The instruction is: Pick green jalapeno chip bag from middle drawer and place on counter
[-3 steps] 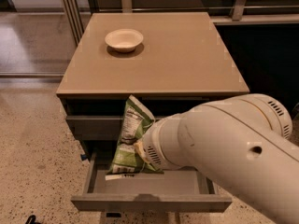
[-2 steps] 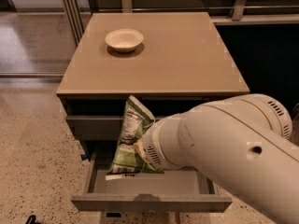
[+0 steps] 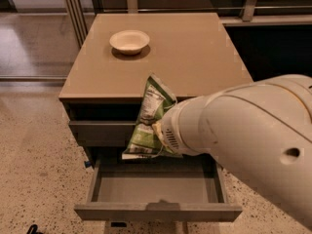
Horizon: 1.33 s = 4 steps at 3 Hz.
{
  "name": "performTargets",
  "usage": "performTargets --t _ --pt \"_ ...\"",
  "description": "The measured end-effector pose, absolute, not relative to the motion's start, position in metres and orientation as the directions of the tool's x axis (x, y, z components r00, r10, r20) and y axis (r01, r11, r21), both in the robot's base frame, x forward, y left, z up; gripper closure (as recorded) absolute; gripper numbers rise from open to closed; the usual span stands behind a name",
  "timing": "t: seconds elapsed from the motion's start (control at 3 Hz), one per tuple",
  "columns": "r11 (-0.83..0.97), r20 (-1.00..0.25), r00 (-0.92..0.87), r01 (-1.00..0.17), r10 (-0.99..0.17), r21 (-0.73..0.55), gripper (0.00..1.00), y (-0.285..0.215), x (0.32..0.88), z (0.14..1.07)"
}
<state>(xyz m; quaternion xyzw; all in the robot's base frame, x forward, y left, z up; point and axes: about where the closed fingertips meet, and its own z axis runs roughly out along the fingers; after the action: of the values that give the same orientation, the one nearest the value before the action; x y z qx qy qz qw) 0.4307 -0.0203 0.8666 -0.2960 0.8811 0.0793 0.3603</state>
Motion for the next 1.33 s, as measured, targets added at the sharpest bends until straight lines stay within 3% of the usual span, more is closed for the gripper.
performTargets --t 1.0,1.33 --pt "0.876 -0.737 -0.516 -0.43 -0.437 -0.218 1.0 -0.052 0.522 0.957" --pt "0.878 -0.74 -0.516 -0.429 -0.432 -0.214 1.0 -0.051 0.521 0.957"
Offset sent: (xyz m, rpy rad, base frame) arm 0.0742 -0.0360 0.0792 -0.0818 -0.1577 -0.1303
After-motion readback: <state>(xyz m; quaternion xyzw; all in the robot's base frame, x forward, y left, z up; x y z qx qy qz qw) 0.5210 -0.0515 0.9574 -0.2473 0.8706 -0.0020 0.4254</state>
